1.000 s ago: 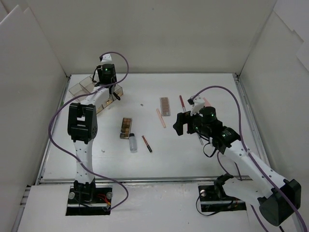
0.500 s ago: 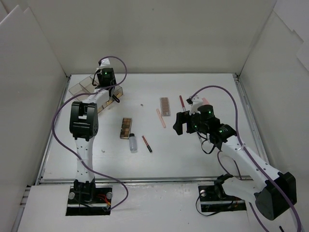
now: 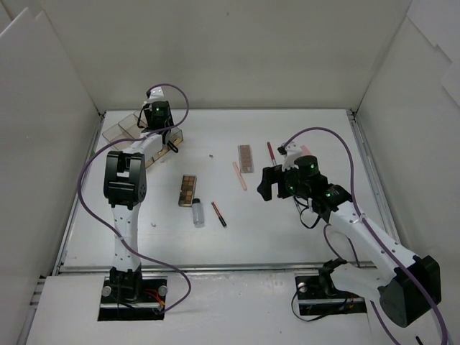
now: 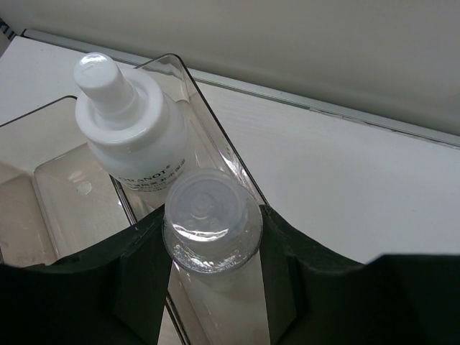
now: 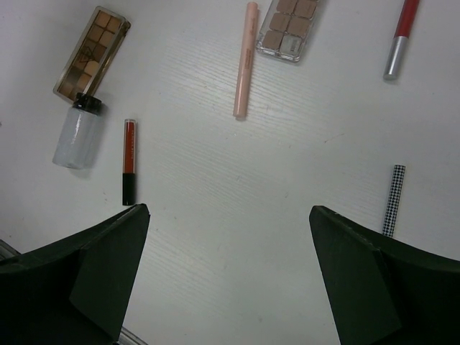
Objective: Organize the makeup
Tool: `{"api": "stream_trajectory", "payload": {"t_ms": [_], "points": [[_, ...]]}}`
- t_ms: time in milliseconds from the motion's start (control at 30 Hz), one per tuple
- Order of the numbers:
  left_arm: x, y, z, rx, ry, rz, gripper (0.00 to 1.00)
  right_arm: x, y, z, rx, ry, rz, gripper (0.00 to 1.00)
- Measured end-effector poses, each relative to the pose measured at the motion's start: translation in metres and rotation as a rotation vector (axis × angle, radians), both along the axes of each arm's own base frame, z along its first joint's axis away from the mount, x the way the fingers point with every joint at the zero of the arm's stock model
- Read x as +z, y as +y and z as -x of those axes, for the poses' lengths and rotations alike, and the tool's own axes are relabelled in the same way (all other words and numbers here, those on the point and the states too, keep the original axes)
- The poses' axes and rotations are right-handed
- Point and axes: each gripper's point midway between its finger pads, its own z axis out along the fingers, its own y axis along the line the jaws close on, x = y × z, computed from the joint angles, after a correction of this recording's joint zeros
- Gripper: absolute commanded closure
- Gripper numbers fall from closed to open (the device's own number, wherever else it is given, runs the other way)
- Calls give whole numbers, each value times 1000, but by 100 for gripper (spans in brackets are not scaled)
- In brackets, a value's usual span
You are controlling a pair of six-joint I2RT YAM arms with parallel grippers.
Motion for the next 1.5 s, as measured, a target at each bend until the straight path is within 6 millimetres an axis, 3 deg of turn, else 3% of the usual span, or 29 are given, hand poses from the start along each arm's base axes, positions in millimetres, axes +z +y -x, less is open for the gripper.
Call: {"api": "stream_trajectory", "payload": {"t_ms": [500, 700, 800, 900, 1033, 1100, 1200, 1267, 1333, 1433, 1500], "points": [[-3, 1, 2, 15, -1, 2, 39, 3, 1, 1, -4, 1, -17, 8], [-15, -4, 16, 7, 53, -2, 36, 14, 1, 3, -2, -27, -37, 7], [-4, -12, 30, -7, 74, -1, 35, 19, 0, 4, -2, -44, -45, 7], [30, -23, 51, -32, 72, 9, 35, 25, 0, 6, -1, -59, -53, 7], [106, -42, 86, -95, 20, 62, 37, 30, -1, 7, 0, -77, -60, 7], [141, -52, 111, -141, 9, 101, 39, 32, -1, 7, 1, -84, -61, 7], [169, -72, 152, -245, 37, 149, 40, 34, -2, 8, 1, -88, -63, 7], [168, -87, 181, -320, 102, 176, 40, 34, -2, 9, 1, -89, -64, 7], [151, -104, 211, -397, 213, 198, 41, 34, -2, 9, 1, -88, -63, 7], [109, -129, 250, -498, 408, 219, 41, 35, -2, 10, 1, -90, -65, 7], [64, -143, 280, -551, 592, 229, 45, 35, -2, 10, 1, -89, -65, 7]]}}
